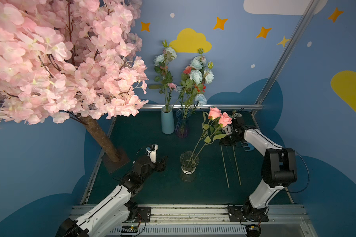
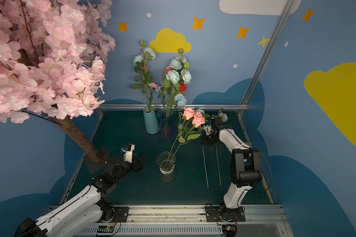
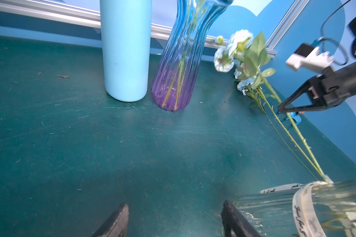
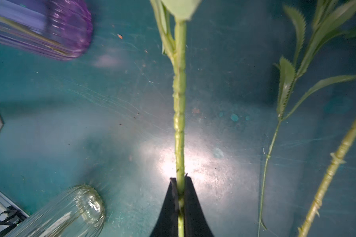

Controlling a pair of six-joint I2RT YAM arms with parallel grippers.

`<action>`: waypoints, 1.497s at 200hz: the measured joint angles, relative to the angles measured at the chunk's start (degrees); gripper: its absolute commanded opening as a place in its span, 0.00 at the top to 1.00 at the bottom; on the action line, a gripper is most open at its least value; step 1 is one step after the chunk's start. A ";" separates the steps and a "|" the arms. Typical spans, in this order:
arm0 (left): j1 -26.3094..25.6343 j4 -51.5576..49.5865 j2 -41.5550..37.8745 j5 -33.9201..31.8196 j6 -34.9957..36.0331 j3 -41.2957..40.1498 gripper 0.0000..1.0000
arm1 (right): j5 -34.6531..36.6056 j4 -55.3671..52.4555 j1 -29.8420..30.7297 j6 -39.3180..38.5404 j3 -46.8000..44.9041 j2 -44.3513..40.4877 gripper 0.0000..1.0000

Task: Pick out blue flowers from the vase
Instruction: Place the flower at the center of the board.

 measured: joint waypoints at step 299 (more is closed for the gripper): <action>3.06 -16.26 -5.27 27.36 -5.11 18.34 0.30 | -4.55 -3.72 5.33 0.44 -4.07 -22.58 0.62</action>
